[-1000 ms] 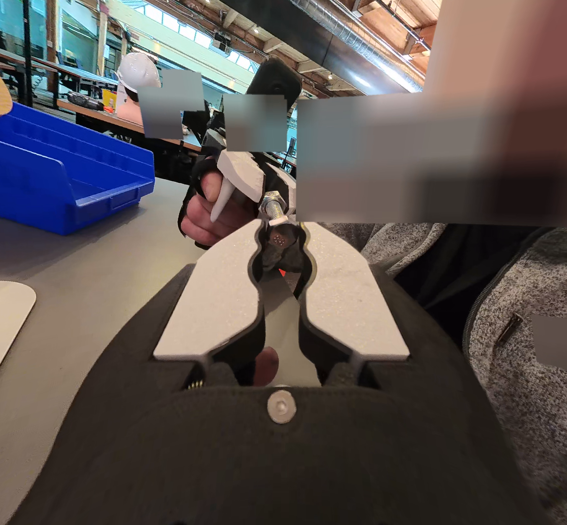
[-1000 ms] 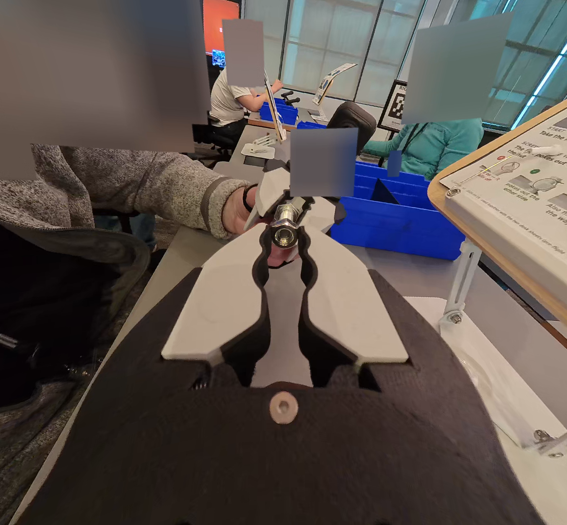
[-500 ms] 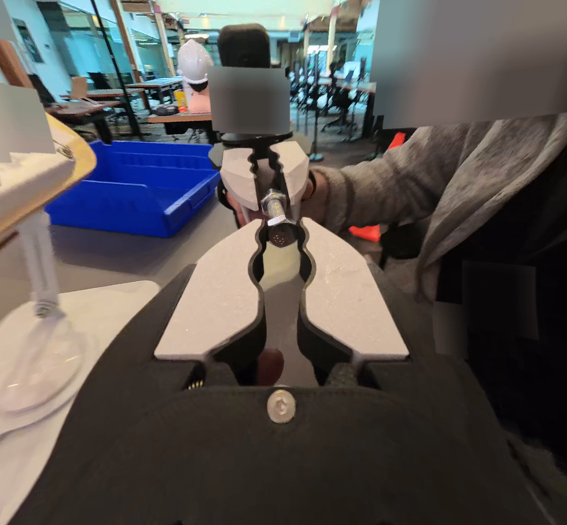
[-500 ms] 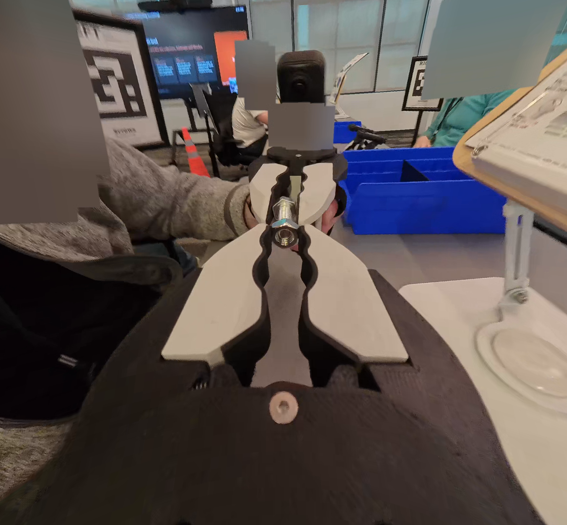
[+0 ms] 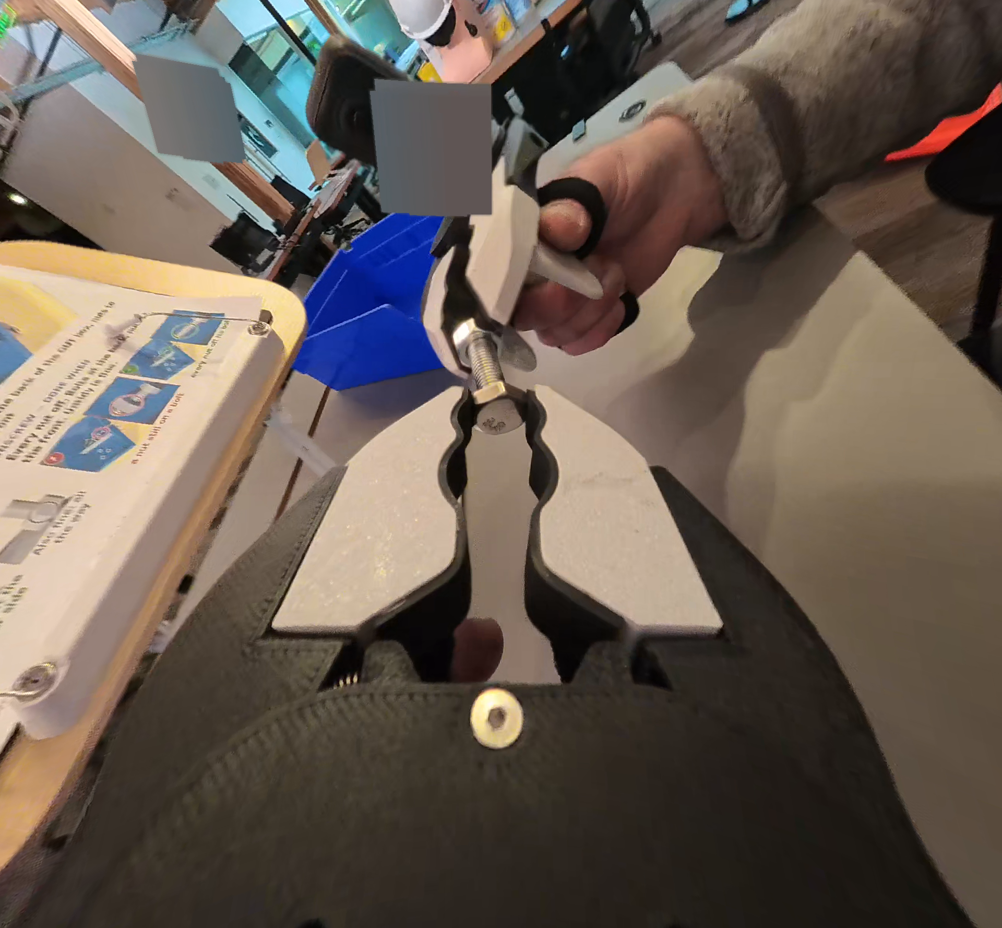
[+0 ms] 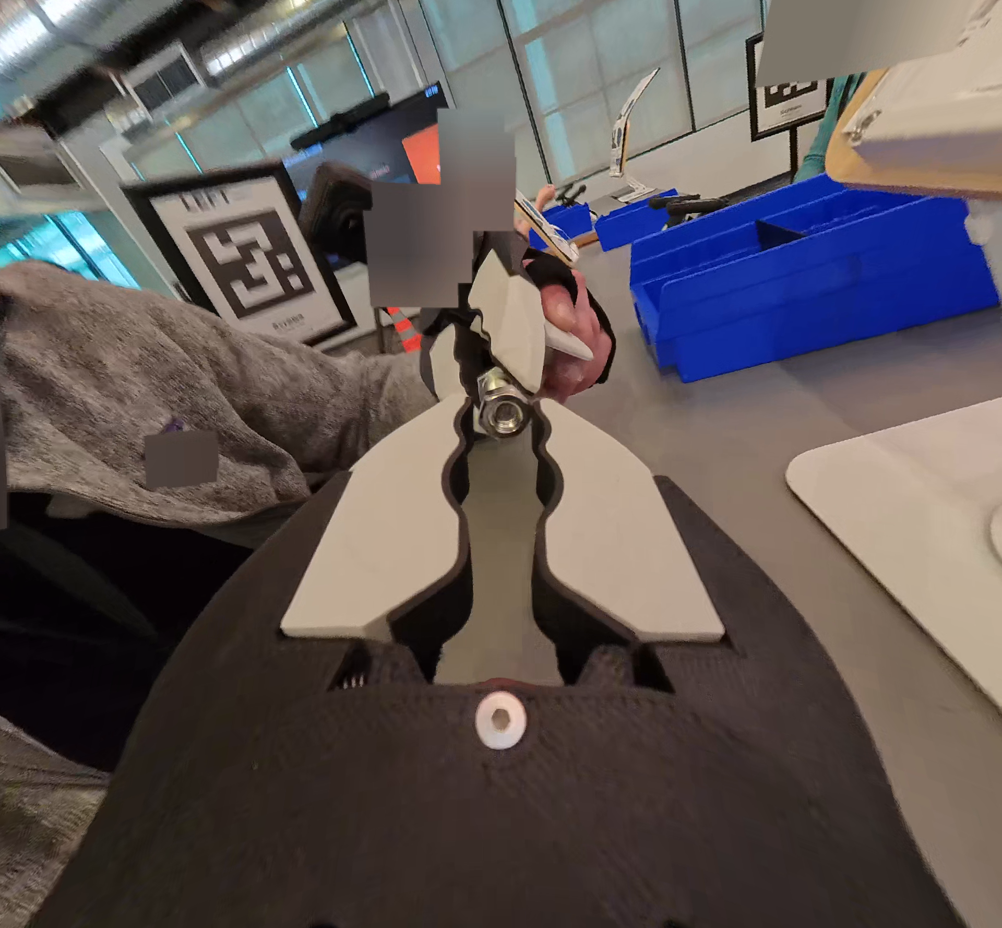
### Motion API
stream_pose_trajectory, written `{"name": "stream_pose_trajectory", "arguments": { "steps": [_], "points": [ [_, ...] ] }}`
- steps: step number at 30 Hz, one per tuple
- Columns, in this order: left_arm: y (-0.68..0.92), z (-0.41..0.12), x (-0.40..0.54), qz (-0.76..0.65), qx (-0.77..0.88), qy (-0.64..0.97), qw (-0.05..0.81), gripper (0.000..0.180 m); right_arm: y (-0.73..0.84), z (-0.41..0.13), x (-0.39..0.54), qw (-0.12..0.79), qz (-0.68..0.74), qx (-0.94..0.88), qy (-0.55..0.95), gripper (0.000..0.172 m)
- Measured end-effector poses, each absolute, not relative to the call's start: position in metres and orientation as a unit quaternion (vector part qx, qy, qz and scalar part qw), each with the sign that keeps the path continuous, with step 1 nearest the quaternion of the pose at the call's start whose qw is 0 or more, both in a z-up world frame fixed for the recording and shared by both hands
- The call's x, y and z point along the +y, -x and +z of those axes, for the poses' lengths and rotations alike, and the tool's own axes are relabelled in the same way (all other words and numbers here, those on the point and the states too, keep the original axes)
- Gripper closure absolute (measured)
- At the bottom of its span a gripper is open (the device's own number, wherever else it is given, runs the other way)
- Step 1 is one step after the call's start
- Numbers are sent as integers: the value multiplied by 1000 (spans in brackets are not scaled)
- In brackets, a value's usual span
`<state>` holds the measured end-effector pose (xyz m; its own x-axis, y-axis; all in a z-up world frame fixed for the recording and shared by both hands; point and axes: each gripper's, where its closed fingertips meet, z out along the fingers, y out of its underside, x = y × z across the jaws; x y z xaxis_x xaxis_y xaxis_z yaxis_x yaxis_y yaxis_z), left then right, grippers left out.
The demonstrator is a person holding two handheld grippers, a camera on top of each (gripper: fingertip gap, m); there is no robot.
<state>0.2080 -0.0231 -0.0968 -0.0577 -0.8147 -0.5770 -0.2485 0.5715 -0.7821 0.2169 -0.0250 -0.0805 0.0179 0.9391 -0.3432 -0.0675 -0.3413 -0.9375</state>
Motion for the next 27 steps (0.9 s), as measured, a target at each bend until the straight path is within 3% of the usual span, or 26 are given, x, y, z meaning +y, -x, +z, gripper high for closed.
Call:
{"name": "stream_pose_trajectory", "arguments": {
  "steps": [4,13,19,27],
  "points": [
    [-207,-95,-25,-349,652,415,529,162,-217,-76,-28,471,527,-437,556,133],
    [-200,-76,-39,-633,537,419,369,162,-214,-77,-34,553,303,-591,503,139],
    [-203,-83,-46,-669,528,417,316,162,-208,-76,-34,569,239,-625,478,143],
    [-202,-83,-45,-681,518,413,311,162,-208,-79,-37,561,242,-635,472,154]
  ]
}}
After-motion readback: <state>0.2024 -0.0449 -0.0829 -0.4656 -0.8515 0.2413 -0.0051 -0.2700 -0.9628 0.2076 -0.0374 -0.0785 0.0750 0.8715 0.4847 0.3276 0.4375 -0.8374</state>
